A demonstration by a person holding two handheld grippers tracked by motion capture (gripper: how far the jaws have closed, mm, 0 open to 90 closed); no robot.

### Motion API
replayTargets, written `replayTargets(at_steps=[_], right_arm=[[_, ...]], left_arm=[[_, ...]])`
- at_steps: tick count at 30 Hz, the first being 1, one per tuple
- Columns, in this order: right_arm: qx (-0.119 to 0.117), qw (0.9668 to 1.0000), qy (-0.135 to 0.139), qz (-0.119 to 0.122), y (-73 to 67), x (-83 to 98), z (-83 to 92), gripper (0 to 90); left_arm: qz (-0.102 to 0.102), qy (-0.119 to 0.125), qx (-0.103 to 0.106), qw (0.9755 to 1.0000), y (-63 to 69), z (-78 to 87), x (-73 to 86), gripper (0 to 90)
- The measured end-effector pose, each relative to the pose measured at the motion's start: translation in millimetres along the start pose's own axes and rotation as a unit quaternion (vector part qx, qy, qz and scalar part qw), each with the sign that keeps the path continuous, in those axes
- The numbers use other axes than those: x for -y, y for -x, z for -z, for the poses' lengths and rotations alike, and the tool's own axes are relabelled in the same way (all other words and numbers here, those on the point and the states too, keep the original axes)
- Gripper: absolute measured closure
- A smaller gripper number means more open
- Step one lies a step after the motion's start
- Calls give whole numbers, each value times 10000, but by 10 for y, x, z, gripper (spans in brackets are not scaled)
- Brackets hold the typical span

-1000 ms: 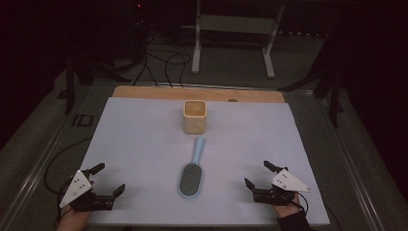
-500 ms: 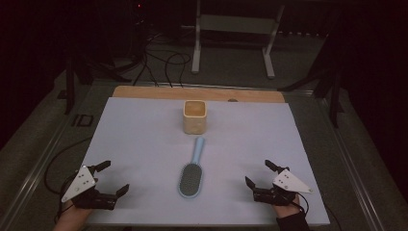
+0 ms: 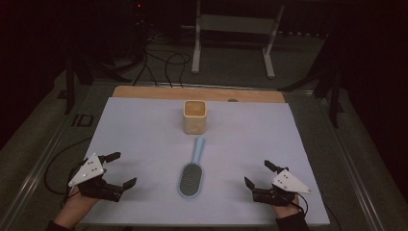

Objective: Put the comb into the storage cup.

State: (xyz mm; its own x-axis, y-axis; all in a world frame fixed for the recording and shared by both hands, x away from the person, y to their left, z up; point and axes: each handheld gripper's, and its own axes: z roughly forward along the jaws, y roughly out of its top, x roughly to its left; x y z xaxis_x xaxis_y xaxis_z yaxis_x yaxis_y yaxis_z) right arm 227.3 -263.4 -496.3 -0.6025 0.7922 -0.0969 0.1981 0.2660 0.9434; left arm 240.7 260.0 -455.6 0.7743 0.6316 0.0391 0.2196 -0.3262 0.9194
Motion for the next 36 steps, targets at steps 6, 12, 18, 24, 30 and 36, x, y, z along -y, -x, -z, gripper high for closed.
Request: replayTargets(at_steps=[6, 12, 18, 24, 30, 36], right_arm=[[-26, 10000, 1, 5, -1, -1, 2, 96], [-52, 10000, -5, -4, -2, 1, 0, 96], [-58, 10000, 7, 19, -9, 0, 0, 96], [-73, 10000, 9, 13, -10, 1, 0, 96], [-90, 10000, 2, 21, -14, 1, 1, 96], [-101, 9999, 20, 2, -13, 2, 2, 96]], left_arm=[[-29, -56, 298, 9995, -25, -109, -179, 0], [-182, -200, 517, 9983, 2, -233, -366, 0], [-217, -354, 740, 9964, 14, -389, -526, 0], [-282, -397, 914, 9946, 25, -548, -658, 0], [-461, -485, 1063, 9921, 56, -738, -819, 0], [-669, -578, 1168, 9892, 99, -947, -947, 6]])
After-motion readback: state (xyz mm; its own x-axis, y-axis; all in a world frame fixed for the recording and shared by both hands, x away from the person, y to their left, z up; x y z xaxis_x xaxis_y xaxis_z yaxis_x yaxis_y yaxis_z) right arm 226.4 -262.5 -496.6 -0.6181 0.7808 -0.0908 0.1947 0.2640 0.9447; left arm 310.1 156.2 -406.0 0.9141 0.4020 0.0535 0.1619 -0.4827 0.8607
